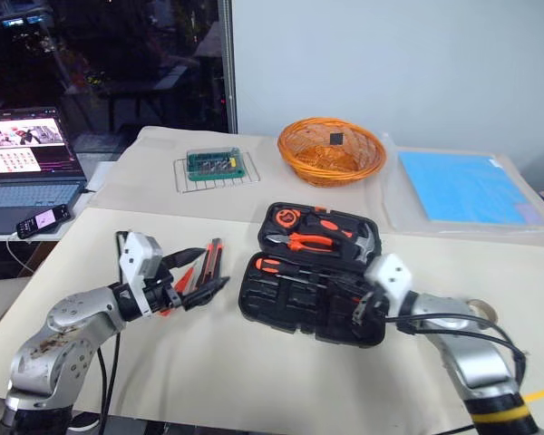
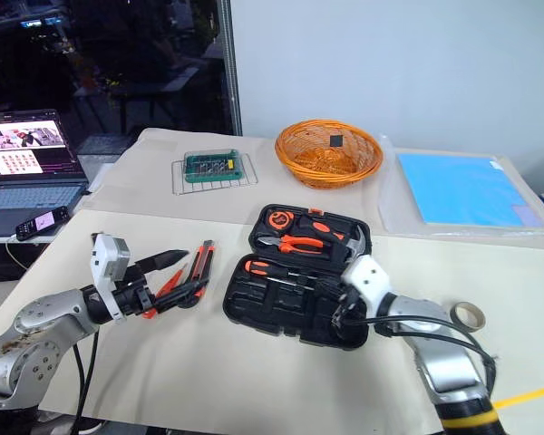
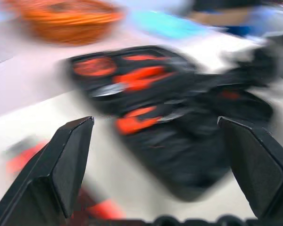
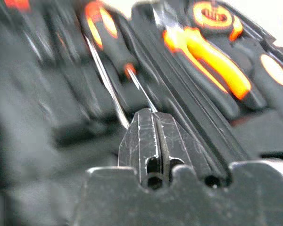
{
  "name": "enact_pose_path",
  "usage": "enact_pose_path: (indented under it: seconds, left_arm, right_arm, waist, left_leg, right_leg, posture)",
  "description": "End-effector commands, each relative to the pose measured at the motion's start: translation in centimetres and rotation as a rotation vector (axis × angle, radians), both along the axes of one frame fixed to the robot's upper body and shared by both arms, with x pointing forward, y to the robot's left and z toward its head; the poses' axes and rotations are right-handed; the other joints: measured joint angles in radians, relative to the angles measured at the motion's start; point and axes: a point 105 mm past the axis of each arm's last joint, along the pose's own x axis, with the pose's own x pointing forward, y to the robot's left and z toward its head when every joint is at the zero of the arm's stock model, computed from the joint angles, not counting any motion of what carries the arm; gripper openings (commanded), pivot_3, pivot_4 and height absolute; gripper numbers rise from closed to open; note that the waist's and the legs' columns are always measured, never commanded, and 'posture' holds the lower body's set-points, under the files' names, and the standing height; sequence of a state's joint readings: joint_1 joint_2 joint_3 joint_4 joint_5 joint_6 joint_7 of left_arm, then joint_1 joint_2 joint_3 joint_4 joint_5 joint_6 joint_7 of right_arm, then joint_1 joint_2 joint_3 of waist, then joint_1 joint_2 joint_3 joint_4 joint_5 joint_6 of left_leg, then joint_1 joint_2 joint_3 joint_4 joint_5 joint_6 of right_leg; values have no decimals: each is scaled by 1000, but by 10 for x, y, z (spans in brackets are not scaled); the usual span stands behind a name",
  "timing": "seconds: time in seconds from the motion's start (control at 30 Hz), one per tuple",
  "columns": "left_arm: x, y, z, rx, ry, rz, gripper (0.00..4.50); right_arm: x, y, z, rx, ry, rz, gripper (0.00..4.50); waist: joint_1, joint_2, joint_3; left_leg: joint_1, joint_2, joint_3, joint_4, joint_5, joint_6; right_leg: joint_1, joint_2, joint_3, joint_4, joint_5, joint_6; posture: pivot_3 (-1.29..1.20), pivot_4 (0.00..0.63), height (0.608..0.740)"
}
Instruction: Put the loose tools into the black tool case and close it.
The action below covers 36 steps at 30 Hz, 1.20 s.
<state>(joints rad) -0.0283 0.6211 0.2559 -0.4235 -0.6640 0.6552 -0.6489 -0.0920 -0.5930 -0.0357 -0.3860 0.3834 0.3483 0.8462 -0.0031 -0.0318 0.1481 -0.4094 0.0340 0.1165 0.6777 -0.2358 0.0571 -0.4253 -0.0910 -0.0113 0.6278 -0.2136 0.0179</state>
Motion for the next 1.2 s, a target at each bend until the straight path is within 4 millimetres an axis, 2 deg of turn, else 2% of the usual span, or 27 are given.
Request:
enact_pose_path:
  seconds: [0.03,0.1,0.2,0.3,0.33,0.37,0.4,0.5,0.57,0.6,0.67,0.77,0.8,0.9,0.97,1.0,1.07,1.2]
  left_arm:
    - [9,24,6,38,51,235,4500]
    - [11,33,1,67,99,318,4500]
    - [5,39,-12,161,193,348,4500]
    - [-3,39,-23,213,264,315,4500]
    - [-5,37,-26,229,276,296,4500]
    - [-7,39,-30,249,295,300,4500]
    - [-7,40,-32,261,307,307,4500]
    - [-9,44,-41,309,341,301,3826]
    - [-12,43,-45,319,349,283,2951]
    - [-13,41,-46,320,347,270,2748]
    - [-12,41,-44,317,328,258,1964]
    - [-10,38,-34,281,267,226,960]
    - [-10,32,-21,234,209,171,571]
    - [-11,19,26,130,63,-24,442]
    - [-13,12,42,133,35,-145,442]
    - [-14,6,45,178,29,-220,442]
    - [-16,-21,49,291,5,-465,442]
    - [4,-63,36,456,-58,-723,442]
  right_arm:
    - [-33,6,39,12,-27,182,1116]
    - [-46,6,51,-12,-20,269,1753]
    - [-57,1,62,-70,-29,338,2816]
    - [-60,-3,64,-101,-33,353,3764]
    - [-59,-5,63,-106,-35,343,4264]
    - [-57,-7,62,-116,-38,328,4468]
    - [-55,-8,61,-122,-40,318,4468]
    - [-55,-7,61,-122,-50,310,4500]
    - [-57,-7,59,-126,-50,313,4500]
    - [-58,-7,58,-126,-50,313,4500]
    - [-59,-6,57,-124,-52,312,4500]
    - [-60,-7,57,-101,-62,300,4500]
    - [-61,-7,56,-97,-67,294,4500]
    - [-66,-12,55,-87,-77,277,4500]
    - [-69,-15,55,-88,-85,264,4500]
    - [-70,-17,55,-91,-88,254,4500]
    - [-77,-24,55,-96,-75,211,4500]
    - [-88,-39,54,-121,-57,102,4500]
  waist:
    - [3,-1,0]
    - [8,-2,1]
    - [13,-3,2]
    - [14,-5,3]
    - [14,-6,4]
    - [14,-6,4]
    - [15,-6,4]
    - [16,-6,4]
    - [16,-6,4]
    - [16,-6,4]
    - [16,-6,4]
    - [16,-6,4]
    - [16,-6,4]
    - [21,-7,4]
    - [26,-7,5]
    - [27,-7,5]
    - [29,-5,5]
    - [51,-2,5]
  left_leg:
    - [0,0,-1,0,0,0]
    - [0,0,-1,-1,0,-1]
    - [0,0,-1,-2,-2,-4]
    - [0,-1,-1,-2,-4,-7]
    - [0,0,-1,-2,-4,-7]
    - [0,0,-1,-2,-4,-8]
    - [0,0,-1,-2,-4,-8]
    - [-1,0,-1,-2,-5,-8]
    - [-1,0,-1,-2,-5,-8]
    - [-1,0,-1,-2,-5,-8]
    - [-2,0,-1,-3,-5,-8]
    - [-3,0,-1,-4,-5,-8]
    - [-4,0,-1,-4,-5,-8]
    - [-8,0,-1,-4,-4,-9]
    - [-12,0,-1,-3,-4,-10]
    - [-14,0,-1,-2,-3,-10]
    - [-13,-1,-1,-1,-3,-10]
    - [-13,-4,1,1,-3,-8]
  right_leg:
    - [0,1,-2,-1,0,0]
    - [0,1,-3,-1,-1,-1]
    - [0,0,-3,-2,-5,-6]
    - [1,0,-3,-3,-5,-7]
    - [0,-1,-3,-3,-5,-7]
    - [0,-1,-3,-3,-5,-7]
    - [0,-1,-3,-3,-5,-7]
    - [-1,-2,-3,-3,-5,-8]
    - [-1,-2,-3,-3,-5,-8]
    - [-1,-3,-3,-3,-5,-8]
    - [-2,-4,-2,-3,-6,-8]
    - [-3,-5,-2,-3,-6,-8]
    - [-5,-5,-2,-3,-6,-9]
    - [-10,-10,-4,-3,-5,-10]
    - [-12,-10,-5,-2,-5,-10]
    - [-14,-9,-6,-2,-4,-10]
    - [-13,-7,-11,-2,-4,-11]
    - [-10,-1,-14,-3,-3,-8]
  posture:
    - [0,150,740]
    - [0,150,740]
    - [0,150,740]
    - [0,150,740]
    - [0,150,740]
    - [0,150,740]
    - [0,150,740]
    - [0,150,740]
    - [0,150,740]
    - [0,150,740]
    - [0,150,740]
    - [0,150,740]
    - [0,150,740]
    - [0,150,740]
    - [0,150,740]
    - [0,150,740]
    - [0,150,740]
    - [0,150,740]
